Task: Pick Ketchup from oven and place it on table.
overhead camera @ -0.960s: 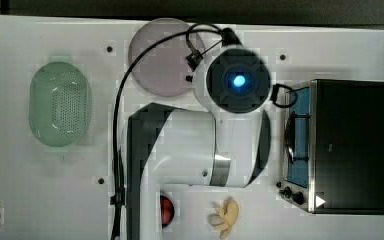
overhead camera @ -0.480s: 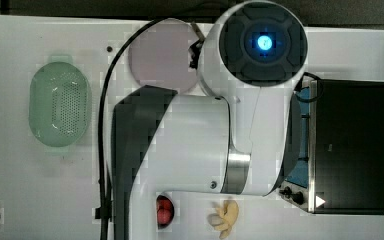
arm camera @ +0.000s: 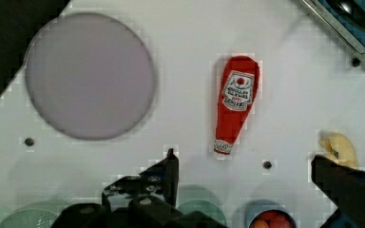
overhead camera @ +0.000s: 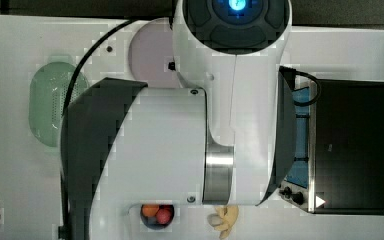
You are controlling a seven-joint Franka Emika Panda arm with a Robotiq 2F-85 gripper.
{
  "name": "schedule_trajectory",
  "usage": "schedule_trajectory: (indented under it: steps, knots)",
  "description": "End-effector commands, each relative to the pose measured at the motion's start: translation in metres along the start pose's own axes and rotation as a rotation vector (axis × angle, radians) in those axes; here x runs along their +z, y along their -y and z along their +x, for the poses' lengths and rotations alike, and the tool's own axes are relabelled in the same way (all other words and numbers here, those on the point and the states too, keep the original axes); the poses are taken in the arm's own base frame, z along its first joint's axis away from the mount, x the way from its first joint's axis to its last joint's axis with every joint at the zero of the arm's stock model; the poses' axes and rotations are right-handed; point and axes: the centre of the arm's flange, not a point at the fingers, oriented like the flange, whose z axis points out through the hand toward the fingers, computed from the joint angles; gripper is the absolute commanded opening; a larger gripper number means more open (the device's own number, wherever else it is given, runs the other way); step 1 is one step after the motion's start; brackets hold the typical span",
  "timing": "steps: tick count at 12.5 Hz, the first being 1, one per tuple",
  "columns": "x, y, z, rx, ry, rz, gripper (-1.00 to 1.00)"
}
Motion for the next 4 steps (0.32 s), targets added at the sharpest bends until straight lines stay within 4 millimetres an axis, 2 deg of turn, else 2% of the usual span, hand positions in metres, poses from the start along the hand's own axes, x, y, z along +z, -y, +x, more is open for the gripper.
schedule_trajectory:
  steps: [1, 4]
  knots:
    - [-0.0067, -0.0206, 0.0145, 0.069, -0.008, -0.017, 1.00]
    - [-0.0048, -0.0190, 0.0142, 0.067, -0.007, -0.019, 1.00]
